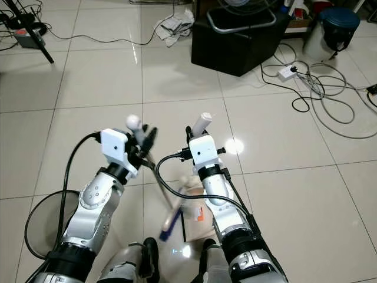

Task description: Sweep floor

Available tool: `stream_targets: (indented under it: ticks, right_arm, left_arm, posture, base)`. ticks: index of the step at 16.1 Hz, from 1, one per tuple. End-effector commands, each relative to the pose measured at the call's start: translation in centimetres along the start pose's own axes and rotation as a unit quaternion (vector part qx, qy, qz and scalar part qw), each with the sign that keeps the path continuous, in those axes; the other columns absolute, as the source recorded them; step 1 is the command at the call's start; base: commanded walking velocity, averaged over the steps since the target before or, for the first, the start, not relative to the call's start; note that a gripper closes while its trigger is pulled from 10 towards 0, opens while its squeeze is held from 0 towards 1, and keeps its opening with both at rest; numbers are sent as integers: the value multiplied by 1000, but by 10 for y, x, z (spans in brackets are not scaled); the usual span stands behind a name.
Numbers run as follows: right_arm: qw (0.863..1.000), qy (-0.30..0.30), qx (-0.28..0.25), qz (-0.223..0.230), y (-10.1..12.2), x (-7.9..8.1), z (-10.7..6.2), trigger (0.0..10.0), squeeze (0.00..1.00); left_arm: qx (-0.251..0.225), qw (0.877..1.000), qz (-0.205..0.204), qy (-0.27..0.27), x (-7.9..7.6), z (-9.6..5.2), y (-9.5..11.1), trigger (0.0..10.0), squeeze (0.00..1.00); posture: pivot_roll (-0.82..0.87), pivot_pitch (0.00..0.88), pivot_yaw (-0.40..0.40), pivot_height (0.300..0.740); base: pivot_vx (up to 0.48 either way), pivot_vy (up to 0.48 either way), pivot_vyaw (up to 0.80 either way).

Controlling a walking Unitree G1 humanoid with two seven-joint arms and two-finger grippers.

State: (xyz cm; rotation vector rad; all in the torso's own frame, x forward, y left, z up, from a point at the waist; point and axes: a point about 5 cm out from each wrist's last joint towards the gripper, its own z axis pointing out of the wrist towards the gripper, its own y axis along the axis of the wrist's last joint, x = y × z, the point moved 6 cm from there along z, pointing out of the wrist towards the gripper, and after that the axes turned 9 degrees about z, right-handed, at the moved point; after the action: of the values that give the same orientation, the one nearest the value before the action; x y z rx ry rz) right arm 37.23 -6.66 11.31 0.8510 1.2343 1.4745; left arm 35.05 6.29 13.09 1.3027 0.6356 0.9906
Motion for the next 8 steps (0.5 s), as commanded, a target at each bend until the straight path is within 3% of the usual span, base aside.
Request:
stream_targets:
  ticks: [1,4,8]
  right_arm:
    - [1000,0,3,10,-5,2,-5,10000,0]
    - [1000,-3,6,15,-8,-2,-8,10000,0]
    - [999,-12,1,32,-6,-7,-10,10000,0]
  left_arm:
    - [5,997,-51,-50,-22,-2,-4,10000,0]
    - [-12,989,-102,-110,-34,-2,12,10000,0]
    - [-18,983,-114,-141,-35,-4,18,10000,0]
  posture:
    - [52,302,20,740]
    - [52,292,18,740]
    - [46,280,19,740]
  base:
    - [0,0,0]
    - [0,0,0]
    - [0,0,0]
